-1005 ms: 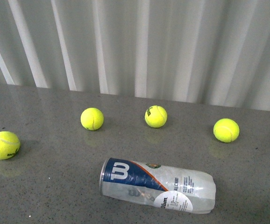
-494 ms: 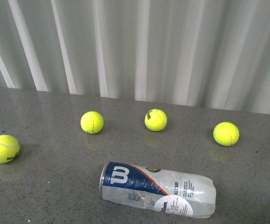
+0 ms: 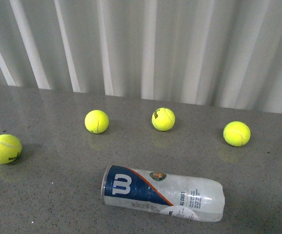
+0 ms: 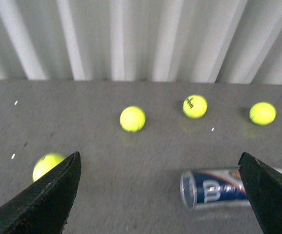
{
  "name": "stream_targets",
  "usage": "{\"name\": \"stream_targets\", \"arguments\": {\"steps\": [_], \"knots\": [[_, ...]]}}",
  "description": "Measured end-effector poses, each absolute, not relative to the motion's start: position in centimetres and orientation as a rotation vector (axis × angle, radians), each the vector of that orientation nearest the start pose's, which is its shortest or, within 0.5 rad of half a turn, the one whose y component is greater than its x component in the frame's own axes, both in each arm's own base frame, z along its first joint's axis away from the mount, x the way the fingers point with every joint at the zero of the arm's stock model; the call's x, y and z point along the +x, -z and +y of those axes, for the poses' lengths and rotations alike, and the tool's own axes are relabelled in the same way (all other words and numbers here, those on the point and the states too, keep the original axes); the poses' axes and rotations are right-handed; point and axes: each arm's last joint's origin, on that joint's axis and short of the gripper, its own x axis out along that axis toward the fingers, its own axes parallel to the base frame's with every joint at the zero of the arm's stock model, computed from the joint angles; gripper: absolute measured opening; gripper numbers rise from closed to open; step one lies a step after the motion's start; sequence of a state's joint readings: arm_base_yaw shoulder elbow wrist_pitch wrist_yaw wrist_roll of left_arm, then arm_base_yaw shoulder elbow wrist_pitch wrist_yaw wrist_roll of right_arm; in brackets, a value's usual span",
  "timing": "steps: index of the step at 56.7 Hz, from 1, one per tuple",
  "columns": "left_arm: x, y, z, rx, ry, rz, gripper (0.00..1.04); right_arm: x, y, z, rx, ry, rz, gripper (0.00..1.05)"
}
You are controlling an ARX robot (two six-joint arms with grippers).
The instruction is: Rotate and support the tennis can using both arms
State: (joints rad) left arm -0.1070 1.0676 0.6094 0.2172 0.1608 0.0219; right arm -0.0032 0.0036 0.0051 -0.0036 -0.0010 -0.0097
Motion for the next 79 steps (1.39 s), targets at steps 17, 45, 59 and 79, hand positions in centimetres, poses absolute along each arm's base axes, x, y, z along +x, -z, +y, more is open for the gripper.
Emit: {"name": "stream_targets", "arguments": {"steps": [17,45,59,79], "knots": [[33.4,-16.5,-5.8,-0.14,0.407,0.66,0.98,9.8,-16.5,0.0,-0.01,0.002,0.002,0.98],[34.9,-9.9,-5.8,-0.357,0.482,0.818,0.98,9.8,-16.5,0.0,-0.01,0.002,0.002,0.98],[34.6,-8.0,-8.9,-0.467,0.585,0.826,0.98,9.8,-16.5,0.0,-0.01,0.002,0.002,0.98],[33.7,-4.8,-13.2,-0.579,0.646,0.854,0.85,9.8,-16.5,0.0,-0.01,0.002,0.002,0.98]]}}
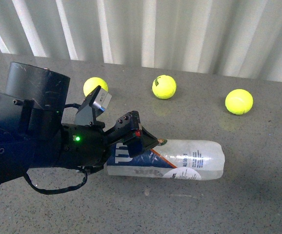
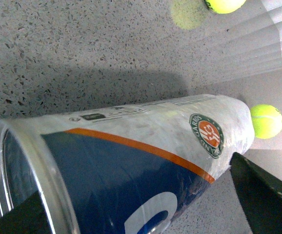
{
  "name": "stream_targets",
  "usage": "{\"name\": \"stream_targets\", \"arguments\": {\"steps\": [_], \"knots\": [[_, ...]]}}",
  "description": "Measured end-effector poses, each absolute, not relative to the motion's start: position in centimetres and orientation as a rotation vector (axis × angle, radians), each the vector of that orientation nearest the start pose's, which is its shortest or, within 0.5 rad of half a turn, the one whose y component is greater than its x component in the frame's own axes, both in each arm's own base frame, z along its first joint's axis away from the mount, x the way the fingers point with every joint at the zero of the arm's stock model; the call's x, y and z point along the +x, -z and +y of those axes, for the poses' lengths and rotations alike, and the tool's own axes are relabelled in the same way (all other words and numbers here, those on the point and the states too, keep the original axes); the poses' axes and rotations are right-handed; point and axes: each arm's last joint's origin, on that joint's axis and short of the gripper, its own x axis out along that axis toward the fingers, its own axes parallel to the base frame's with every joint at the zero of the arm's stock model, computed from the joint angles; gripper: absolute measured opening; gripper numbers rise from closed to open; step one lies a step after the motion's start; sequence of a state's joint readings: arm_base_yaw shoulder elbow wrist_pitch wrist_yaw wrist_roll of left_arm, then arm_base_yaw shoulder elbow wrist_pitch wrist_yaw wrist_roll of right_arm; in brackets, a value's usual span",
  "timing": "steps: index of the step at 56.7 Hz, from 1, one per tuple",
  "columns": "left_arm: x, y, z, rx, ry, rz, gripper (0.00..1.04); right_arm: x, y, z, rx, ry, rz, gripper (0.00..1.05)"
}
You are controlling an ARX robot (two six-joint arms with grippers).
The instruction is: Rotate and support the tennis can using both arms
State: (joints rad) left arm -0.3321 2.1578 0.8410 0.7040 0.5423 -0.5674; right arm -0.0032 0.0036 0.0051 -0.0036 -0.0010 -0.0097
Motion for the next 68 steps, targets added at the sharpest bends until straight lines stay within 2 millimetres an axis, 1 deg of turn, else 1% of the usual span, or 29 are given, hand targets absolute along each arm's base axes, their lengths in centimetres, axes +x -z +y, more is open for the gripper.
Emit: {"name": "stream_targets", "arguments": {"steps": [2,6,7,9,12,14,19,23,25,29,33,34,35,37,38,41,43,46,50,55,57,60,62,68], "knots": [[33.7,-4.9,-13.3,-0.587,0.647,0.853,0.8,9.8,-16.5,0.0,-0.01,0.002,0.002,0.98],[33.7,-5.0,-13.3,-0.594,0.647,0.85,0.66,9.8,-16.5,0.0,-0.01,0.002,0.002,0.98],[33.7,-5.0,-13.4,-0.594,0.648,0.85,0.64,9.8,-16.5,0.0,-0.01,0.002,0.002,0.98],[33.7,-5.2,-13.4,-0.594,0.647,0.848,0.57,9.8,-16.5,0.0,-0.01,0.002,0.002,0.98],[33.7,-5.4,-13.4,-0.594,0.65,0.849,0.5,9.8,-16.5,0.0,-0.01,0.002,0.002,0.98],[33.7,-5.7,-13.3,-0.596,0.658,0.847,0.43,9.8,-16.5,0.0,-0.01,0.002,0.002,0.98],[33.7,-7.0,-13.2,-0.589,0.667,0.839,0.28,9.8,-16.5,0.0,-0.01,0.002,0.002,0.98],[33.7,-8.1,-13.3,-0.574,0.69,0.833,0.19,9.8,-16.5,0.0,-0.01,0.002,0.002,0.98],[33.7,-9.0,-13.3,-0.562,0.703,0.829,0.13,9.8,-16.5,0.0,-0.01,0.002,0.002,0.98],[33.7,-10.7,-13.5,-0.527,0.738,0.82,0.04,9.8,-16.5,0.0,-0.01,0.002,0.002,0.98],[33.6,-13.4,-14.0,-0.443,0.783,0.801,0.04,9.8,-16.5,0.0,-0.01,0.002,0.002,0.98],[33.5,-14.3,-14.2,-0.398,0.793,0.791,0.04,9.8,-16.5,0.0,-0.01,0.002,0.002,0.98],[33.5,-14.7,-14.3,-0.378,0.796,0.787,0.04,9.8,-16.5,0.0,-0.01,0.002,0.002,0.98],[33.3,-16.4,-14.7,-0.293,0.82,0.773,0.04,9.8,-16.5,0.0,-0.01,0.002,0.002,0.98],[33.3,-16.9,-14.8,-0.28,0.823,0.774,0.04,9.8,-16.5,0.0,-0.01,0.002,0.002,0.98],[33.1,-19.3,-15.5,-0.146,0.862,0.752,0.04,9.8,-16.5,0.0,-0.01,0.002,0.002,0.98],[33.1,-21.1,-16.2,-0.022,0.888,0.733,0.04,9.8,-16.5,0.0,-0.01,0.002,0.002,0.98],[33.0,-24.1,-17.2,0.223,0.947,0.698,0.04,9.8,-16.5,0.0,-0.01,0.002,0.002,0.98],[33.0,-26.6,-18.3,0.456,1.016,0.698,0.04,9.8,-16.5,0.0,-0.01,0.002,0.002,0.98],[33.1,-27.9,-19.2,0.663,1.087,0.702,0.04,9.8,-16.5,0.0,-0.01,0.002,0.002,0.98],[33.2,-28.4,-19.7,0.785,1.127,0.728,0.04,9.8,-16.5,0.0,-0.01,0.002,0.002,0.98],[33.3,-28.5,-20.2,0.928,1.154,0.746,0.04,9.8,-16.5,0.0,-0.01,0.002,0.002,0.98],[33.4,-28.4,-20.6,0.991,1.166,0.761,0.04,9.8,-16.5,0.0,-0.01,0.002,0.002,0.98],[33.9,-28.0,-21.6,1.119,1.239,0.785,0.04,9.8,-16.5,0.0,-0.01,0.002,0.002,0.98]]}}
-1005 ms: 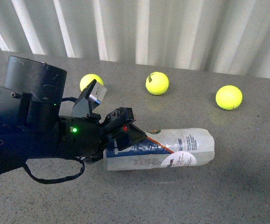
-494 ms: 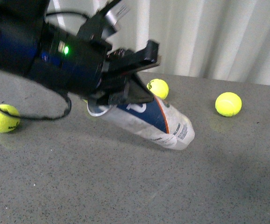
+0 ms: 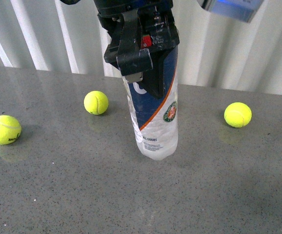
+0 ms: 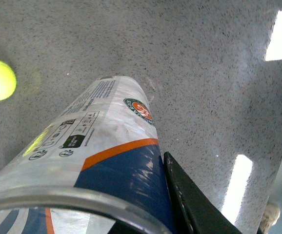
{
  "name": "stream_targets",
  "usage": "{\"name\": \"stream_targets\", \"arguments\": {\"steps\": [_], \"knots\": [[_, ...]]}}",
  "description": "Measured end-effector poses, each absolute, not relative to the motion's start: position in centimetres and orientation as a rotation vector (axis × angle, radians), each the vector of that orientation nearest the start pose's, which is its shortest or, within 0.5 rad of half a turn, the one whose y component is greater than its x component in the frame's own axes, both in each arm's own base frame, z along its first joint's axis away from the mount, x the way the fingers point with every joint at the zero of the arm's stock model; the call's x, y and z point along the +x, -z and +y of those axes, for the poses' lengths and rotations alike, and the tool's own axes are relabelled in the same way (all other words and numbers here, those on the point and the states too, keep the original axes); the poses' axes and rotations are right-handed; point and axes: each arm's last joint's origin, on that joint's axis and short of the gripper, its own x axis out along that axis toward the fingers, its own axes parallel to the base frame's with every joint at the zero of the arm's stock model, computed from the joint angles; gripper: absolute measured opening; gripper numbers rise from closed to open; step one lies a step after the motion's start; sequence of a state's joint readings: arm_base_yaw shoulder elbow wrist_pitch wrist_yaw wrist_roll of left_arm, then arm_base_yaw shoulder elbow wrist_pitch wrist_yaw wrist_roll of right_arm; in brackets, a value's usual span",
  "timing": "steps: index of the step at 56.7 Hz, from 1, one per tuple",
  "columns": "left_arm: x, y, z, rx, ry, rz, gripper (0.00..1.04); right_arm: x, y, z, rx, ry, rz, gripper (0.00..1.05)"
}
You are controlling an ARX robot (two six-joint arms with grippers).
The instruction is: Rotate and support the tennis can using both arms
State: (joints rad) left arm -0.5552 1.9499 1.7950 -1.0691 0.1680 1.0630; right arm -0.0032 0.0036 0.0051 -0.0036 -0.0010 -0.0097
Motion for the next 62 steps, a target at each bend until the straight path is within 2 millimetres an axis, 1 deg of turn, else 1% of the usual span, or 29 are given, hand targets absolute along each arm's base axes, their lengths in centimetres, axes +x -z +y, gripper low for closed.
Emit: {"name": "stream_targets", "arguments": {"steps": [7,17,24,34,49,52,55,56,60,62], "knots": [[34.7,-27.1,-23.1,1.204,1.277,0.779,0.04,9.8,-16.5,0.0,-0.01,0.002,0.002,0.98],[35.8,-25.4,-24.6,1.245,1.303,0.796,0.04,9.8,-16.5,0.0,-0.01,0.002,0.002,0.98],[36.5,-24.2,-25.1,1.239,1.323,0.822,0.04,9.8,-16.5,0.0,-0.01,0.002,0.002,0.98],[37.6,-21.9,-25.5,1.257,1.324,0.877,0.04,9.8,-16.5,0.0,-0.01,0.002,0.002,0.98],[37.5,-21.6,-26.5,1.282,1.334,0.849,0.04,9.8,-16.5,0.0,-0.01,0.002,0.002,0.98],[37.4,-21.6,-26.6,1.285,1.336,0.844,0.1,9.8,-16.5,0.0,-0.01,0.002,0.002,0.98],[37.6,-21.6,-26.8,1.283,1.334,0.831,0.21,9.8,-16.5,0.0,-0.01,0.002,0.002,0.98],[37.6,-21.6,-26.8,1.283,1.333,0.829,0.26,9.8,-16.5,0.0,-0.01,0.002,0.002,0.98],[37.8,-21.6,-26.9,1.284,1.323,0.819,0.41,9.8,-16.5,0.0,-0.01,0.002,0.002,0.98],[37.8,-21.7,-26.9,1.279,1.321,0.817,0.5,9.8,-16.5,0.0,-0.01,0.002,0.002,0.98]]}}
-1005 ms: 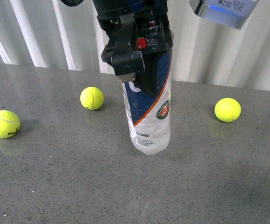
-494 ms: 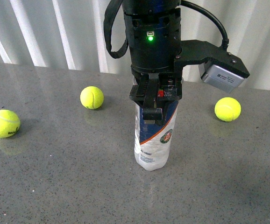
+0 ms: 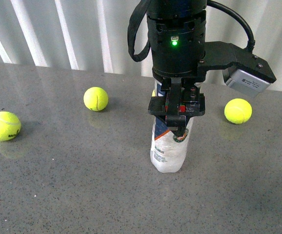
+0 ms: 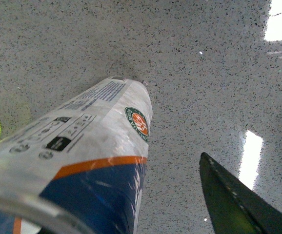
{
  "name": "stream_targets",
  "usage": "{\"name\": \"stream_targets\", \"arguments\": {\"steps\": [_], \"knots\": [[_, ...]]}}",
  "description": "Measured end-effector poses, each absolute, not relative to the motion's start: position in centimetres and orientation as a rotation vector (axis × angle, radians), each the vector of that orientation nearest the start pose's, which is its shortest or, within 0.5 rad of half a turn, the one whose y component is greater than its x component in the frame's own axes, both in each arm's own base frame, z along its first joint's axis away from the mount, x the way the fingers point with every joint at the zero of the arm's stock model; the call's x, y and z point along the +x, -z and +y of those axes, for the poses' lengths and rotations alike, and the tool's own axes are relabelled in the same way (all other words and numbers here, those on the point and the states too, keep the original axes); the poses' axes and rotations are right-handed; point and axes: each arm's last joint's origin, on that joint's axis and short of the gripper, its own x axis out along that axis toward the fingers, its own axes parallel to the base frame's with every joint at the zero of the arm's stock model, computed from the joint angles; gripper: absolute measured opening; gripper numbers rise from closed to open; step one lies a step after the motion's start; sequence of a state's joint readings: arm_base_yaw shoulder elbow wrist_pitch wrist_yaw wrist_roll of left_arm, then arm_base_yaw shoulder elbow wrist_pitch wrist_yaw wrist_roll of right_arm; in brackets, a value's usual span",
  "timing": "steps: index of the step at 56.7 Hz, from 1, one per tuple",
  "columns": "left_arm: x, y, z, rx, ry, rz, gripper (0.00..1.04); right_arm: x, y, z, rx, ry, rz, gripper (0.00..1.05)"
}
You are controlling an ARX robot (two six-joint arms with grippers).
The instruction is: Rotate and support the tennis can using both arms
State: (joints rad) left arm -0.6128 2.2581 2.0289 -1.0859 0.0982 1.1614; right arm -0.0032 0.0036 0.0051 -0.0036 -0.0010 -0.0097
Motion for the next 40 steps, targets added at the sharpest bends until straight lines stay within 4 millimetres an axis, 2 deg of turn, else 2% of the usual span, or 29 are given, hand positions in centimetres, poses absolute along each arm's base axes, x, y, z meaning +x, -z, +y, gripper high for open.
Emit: {"name": "stream_targets", "arguments": {"steps": [9,14,24,33,40], "knots": [[37.9,-22.6,-26.6,1.265,1.306,0.801,0.85,9.8,-16.5,0.0,-0.01,0.002,0.002,0.98],[37.9,-23.3,-26.3,1.25,1.3,0.782,0.99,9.8,-16.5,0.0,-0.01,0.002,0.002,0.98],[37.9,-26.7,-25.5,1.204,1.274,0.69,0.98,9.8,-16.5,0.0,-0.01,0.002,0.002,0.98],[37.5,-31.9,-23.7,1.123,1.208,0.533,0.98,9.8,-16.5,0.0,-0.01,0.002,0.002,0.98],[36.6,-36.3,-21.0,1.051,1.109,0.378,0.98,9.8,-16.5,0.0,-0.01,0.002,0.002,0.98]]}}
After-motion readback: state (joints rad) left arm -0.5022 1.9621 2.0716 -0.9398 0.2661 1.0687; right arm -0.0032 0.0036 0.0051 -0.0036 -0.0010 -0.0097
